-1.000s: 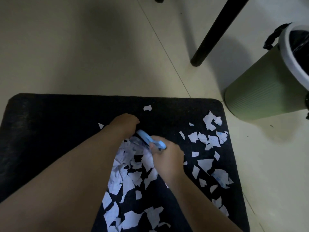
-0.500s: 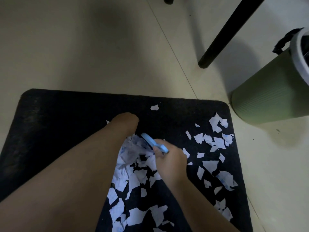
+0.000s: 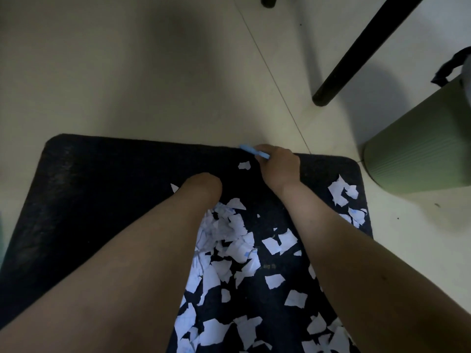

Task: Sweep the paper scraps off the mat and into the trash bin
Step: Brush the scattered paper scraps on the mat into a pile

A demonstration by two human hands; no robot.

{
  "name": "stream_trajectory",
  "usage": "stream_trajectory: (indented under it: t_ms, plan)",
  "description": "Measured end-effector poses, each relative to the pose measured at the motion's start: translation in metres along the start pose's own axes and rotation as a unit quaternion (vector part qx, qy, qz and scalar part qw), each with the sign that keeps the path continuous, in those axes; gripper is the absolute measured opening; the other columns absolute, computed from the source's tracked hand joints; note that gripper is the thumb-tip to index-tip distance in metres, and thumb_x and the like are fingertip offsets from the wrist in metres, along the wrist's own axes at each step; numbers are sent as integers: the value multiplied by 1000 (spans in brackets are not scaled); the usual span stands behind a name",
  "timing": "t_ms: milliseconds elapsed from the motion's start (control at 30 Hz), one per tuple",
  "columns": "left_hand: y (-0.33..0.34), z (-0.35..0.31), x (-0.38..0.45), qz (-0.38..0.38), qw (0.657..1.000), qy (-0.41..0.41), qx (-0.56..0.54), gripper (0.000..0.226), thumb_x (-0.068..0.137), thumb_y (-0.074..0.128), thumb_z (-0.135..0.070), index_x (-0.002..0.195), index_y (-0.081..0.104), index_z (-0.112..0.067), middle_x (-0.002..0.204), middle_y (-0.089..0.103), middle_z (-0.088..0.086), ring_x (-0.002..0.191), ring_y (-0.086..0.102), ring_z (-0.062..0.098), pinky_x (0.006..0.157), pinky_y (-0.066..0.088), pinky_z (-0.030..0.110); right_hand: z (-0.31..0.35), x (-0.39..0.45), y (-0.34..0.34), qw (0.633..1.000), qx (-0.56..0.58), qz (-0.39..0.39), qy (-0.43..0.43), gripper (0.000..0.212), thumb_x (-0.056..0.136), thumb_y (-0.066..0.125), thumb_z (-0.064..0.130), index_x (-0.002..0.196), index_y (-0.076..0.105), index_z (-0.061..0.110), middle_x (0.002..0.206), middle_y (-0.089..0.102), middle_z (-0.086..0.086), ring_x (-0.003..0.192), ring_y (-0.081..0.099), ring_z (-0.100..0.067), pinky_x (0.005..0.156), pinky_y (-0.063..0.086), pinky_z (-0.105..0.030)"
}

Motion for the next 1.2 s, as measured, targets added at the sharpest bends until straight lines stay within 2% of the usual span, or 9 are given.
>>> stream_trajectory:
  t_ms: [100,200,333,567,667,733,900,1033,1200]
  plan:
    - [0,-1,-1,6,999,-2,-53,45,97,49,-16,141,46,-10,146,44,10,126,50,23,100,44,31,1,1,-1,997,-24,76,-7,28,94,53,31,116,63,19,112,67,-7,101,62,-25,80,45,-28]
    - [1,-1,1,14,997,-16,-77,50,97,51,-23,144,40,-10,154,33,9,131,46,23,106,43,32,-6,2,-22,997,21,70,24,36,90,59,36,114,62,11,110,65,-11,100,62,-29,81,46,-30]
    - [0,-3,-4,6,998,-12,-64,52,98,49,-20,147,35,-8,157,26,11,135,41,25,109,40,35,-5,10,-42,1000,-3,-2,17,29,94,53,32,119,62,23,115,65,-9,105,60,-29,87,45,-33]
    - [-4,0,-11,-8,996,17,-85,52,96,51,-16,146,38,-10,155,32,10,133,44,22,107,43,31,16,-24,4,993,-27,90,-69,23,96,50,26,112,65,32,106,70,1,96,64,-19,80,46,-28]
    - [-8,7,-20,-43,990,26,-131,24,97,47,-9,117,61,-13,122,59,9,98,54,14,87,47,25,16,-39,5,990,-18,122,-72,21,94,52,31,111,65,35,106,69,3,95,63,-16,73,42,-25]
    - [-10,24,-29,-111,981,19,-158,23,96,45,-3,93,63,-18,93,57,3,79,49,11,74,47,24,17,-44,-3,988,61,132,-48,21,92,57,31,110,66,34,107,69,5,96,63,-13,78,45,-24]
    - [2,76,-56,-167,973,-65,-146,34,95,48,-5,129,49,-1,140,42,19,117,53,30,98,47,39,46,-37,-12,985,139,79,-63,18,91,58,29,105,69,33,104,71,4,96,64,-13,85,47,-25]
    - [27,87,-58,-93,982,-110,-123,51,99,40,-12,147,26,-1,155,21,16,136,38,28,109,40,39,89,-32,21,978,122,119,-118,20,96,52,27,107,69,29,106,70,5,95,64,-12,88,47,-25]
    - [44,97,-64,-78,977,-154,-123,58,100,34,-9,151,11,0,160,8,13,139,33,27,110,39,40,127,-33,55,973,80,121,-180,27,96,53,19,120,65,24,120,67,0,103,63,-17,95,47,-31]
Point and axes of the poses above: each hand's wrist, its own x-axis towards the middle knuckle, its own y-axis out of the palm, z = x × y, the point moved 6 cm from there along x, towards the middle knuckle
